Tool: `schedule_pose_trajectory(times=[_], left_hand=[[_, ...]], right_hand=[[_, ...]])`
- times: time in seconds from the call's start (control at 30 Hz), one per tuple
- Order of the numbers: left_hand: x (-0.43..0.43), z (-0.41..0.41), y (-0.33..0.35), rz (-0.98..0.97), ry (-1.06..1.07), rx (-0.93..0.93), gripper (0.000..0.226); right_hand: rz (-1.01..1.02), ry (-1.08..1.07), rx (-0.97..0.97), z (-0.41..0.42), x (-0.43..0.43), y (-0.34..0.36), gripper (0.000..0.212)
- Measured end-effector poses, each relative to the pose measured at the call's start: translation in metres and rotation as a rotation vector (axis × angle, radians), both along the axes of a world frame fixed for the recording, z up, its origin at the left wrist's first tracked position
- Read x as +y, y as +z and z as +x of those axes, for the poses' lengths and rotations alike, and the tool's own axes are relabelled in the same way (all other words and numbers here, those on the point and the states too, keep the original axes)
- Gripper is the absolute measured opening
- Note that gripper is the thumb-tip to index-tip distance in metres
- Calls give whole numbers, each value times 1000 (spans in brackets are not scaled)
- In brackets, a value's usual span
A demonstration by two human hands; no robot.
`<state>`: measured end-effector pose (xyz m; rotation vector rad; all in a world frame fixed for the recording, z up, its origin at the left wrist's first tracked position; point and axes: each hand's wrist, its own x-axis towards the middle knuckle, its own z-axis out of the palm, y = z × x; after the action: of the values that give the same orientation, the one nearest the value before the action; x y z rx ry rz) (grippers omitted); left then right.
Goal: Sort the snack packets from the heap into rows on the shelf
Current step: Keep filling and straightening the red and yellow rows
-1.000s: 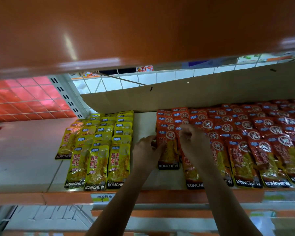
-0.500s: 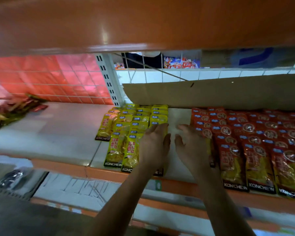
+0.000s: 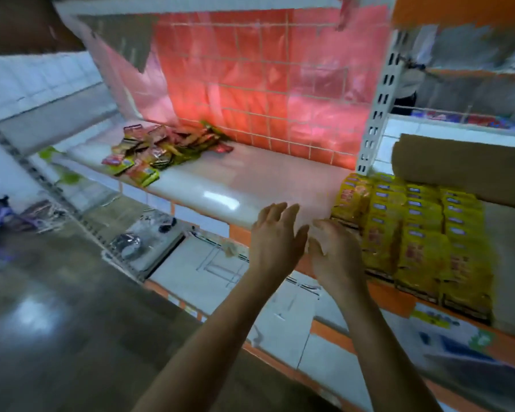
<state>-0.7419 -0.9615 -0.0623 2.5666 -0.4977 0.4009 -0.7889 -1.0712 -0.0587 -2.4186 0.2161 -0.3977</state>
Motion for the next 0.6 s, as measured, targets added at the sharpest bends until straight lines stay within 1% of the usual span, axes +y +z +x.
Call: schedule_pose_trajectory(times=[0.13, 0.23, 0.43, 0.6], left_hand=[[71, 19, -1, 64, 116, 31, 51], [112, 34, 0, 69, 175, 38, 52], [174, 69, -8, 90, 281, 76, 54], [218, 120, -18, 118, 357, 144, 58]], right_hand=[[34, 56, 12, 19, 63, 0, 37], [60, 114, 38, 39, 98, 0, 38], [103, 180, 77, 88, 153, -6, 40], [103, 182, 105, 154, 195, -13, 42]])
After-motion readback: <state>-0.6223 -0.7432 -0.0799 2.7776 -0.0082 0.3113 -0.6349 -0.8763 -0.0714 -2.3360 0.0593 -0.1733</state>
